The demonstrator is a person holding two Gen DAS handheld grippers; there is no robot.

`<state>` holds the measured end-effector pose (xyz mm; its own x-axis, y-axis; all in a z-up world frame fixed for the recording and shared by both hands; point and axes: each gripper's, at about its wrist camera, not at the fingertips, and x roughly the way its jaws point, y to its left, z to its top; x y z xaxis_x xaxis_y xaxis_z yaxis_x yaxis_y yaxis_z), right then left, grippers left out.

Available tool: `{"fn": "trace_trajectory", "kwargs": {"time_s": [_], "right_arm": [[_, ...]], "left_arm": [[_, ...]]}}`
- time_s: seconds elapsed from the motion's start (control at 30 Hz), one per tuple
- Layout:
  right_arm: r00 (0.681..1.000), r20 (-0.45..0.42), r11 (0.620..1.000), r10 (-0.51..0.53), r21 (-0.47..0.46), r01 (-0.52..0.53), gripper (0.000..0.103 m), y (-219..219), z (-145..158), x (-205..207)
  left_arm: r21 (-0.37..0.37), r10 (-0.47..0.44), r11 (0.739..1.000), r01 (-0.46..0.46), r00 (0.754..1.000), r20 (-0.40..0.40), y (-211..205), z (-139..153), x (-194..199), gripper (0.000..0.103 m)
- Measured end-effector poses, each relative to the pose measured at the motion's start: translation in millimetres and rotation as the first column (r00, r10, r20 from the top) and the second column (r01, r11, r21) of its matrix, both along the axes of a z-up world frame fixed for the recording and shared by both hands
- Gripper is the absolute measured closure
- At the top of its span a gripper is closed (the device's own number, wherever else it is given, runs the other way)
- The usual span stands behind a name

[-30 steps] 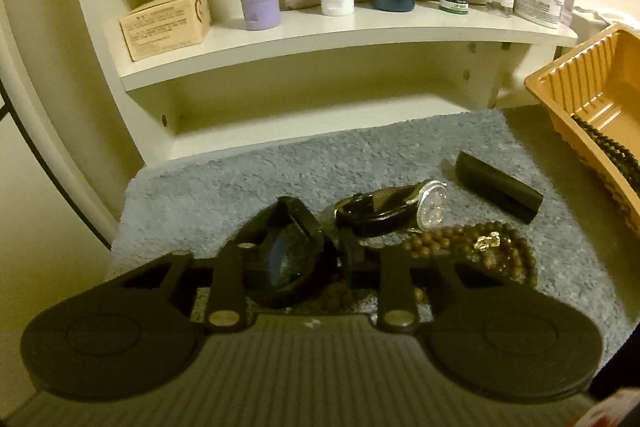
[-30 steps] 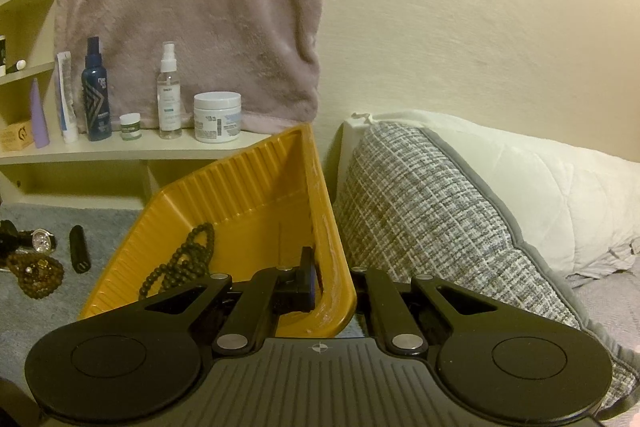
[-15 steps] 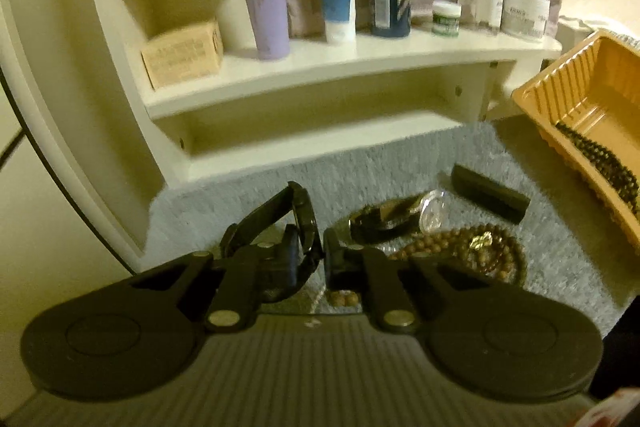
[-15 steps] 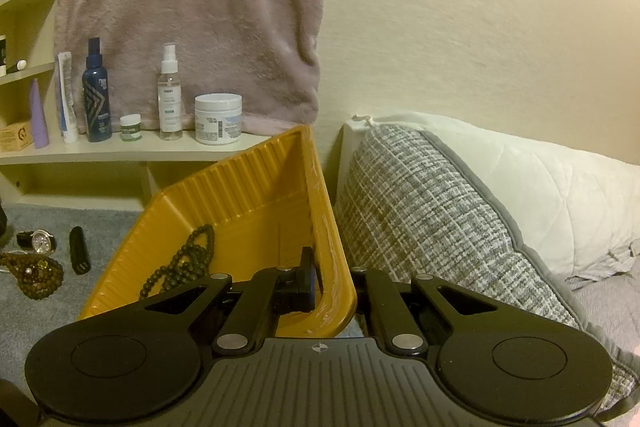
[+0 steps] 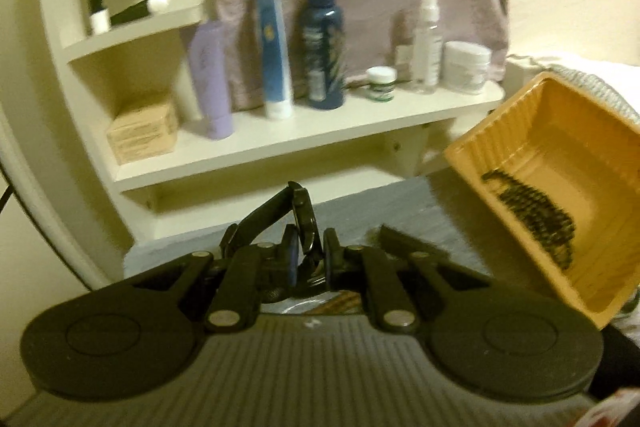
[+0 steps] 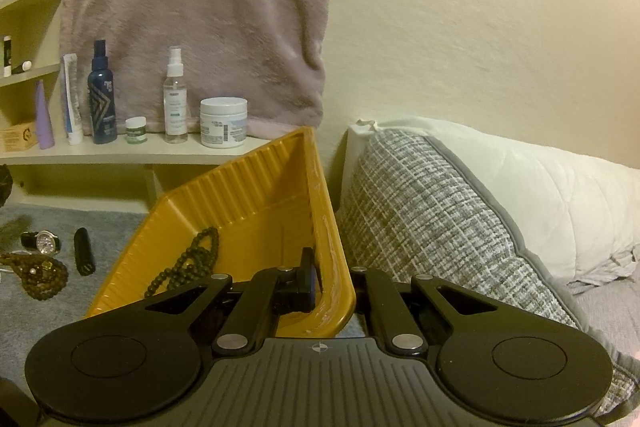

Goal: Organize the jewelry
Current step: 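Carry the black strap into the orange tray and open the left gripper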

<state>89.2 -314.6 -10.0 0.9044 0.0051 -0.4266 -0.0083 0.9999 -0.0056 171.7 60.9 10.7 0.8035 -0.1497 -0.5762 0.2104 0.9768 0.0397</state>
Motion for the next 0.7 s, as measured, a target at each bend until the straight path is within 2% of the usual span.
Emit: {"fn": "trace_trajectory", "kwargs": {"time_s": [0.4, 0.7], "right_arm": [[1.0, 0.006, 1.0, 0.01, 0.006, -0.01, 0.098, 0.3, 1.6, -0.2], [1.0, 0.004, 1.0, 0.008, 0.012, -0.008, 0.098, 0.4, 2.2, -1.3]], "left_arm": [[-0.06, -0.14, 0.988, 0.141, 0.99, 0.011, -63.9, 16.7, -8.2, 0.092], [-0.13, -0.319, 0.94, 0.314, 0.948, -0.02, -127.4, 4.9, -13.6, 0.092]]}}
